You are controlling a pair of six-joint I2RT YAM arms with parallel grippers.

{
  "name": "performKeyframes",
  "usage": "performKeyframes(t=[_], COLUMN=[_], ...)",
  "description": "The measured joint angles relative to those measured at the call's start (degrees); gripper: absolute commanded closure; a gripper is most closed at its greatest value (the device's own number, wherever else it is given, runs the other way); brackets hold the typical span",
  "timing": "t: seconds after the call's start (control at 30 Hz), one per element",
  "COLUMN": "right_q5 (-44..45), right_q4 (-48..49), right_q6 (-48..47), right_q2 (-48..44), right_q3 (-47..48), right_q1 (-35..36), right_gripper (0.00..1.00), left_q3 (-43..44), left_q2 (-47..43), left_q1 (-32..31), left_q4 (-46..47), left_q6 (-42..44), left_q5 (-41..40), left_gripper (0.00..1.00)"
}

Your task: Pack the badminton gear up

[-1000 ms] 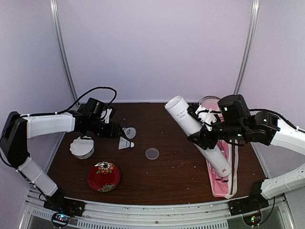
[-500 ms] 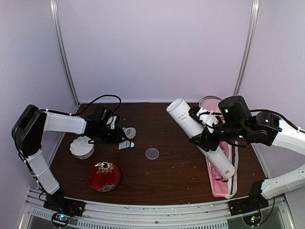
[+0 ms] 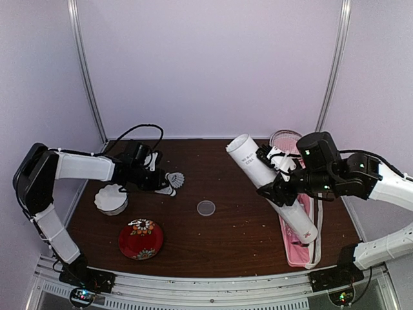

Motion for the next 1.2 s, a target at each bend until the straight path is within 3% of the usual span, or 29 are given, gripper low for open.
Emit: performKeyframes(t=[0.27, 0.63, 0.87, 1.2], right_q5=[-0.02, -0.04, -0.22, 0.02], right_q4=[0.87, 1.01, 0.79, 0.46], right_q6=[0.02, -2.03, -3.45, -4.74], right_q2=[0.0, 4.72, 8.68, 14.12], right_q3=[-0.04, 2.08, 5.86, 10.36], right_q1=[0.26, 1.42, 3.37, 7.15], right_gripper=[0.42, 0.42, 0.42, 0.42], left_q3=[1.46, 15.32, 22.14, 27.89], left_q2=[-11.23, -32.46, -35.01, -31.28], left_q1=[-0.02, -3.1, -10.01, -18.99], left_q4=[-7.78, -21.73, -27.43, -30.03], left_q6=[5.03, 19.65, 25.18, 27.71], left_q5=[-0.26, 0.28, 3.39, 8.33], left_gripper=[1.0, 1.0, 1.0, 1.0])
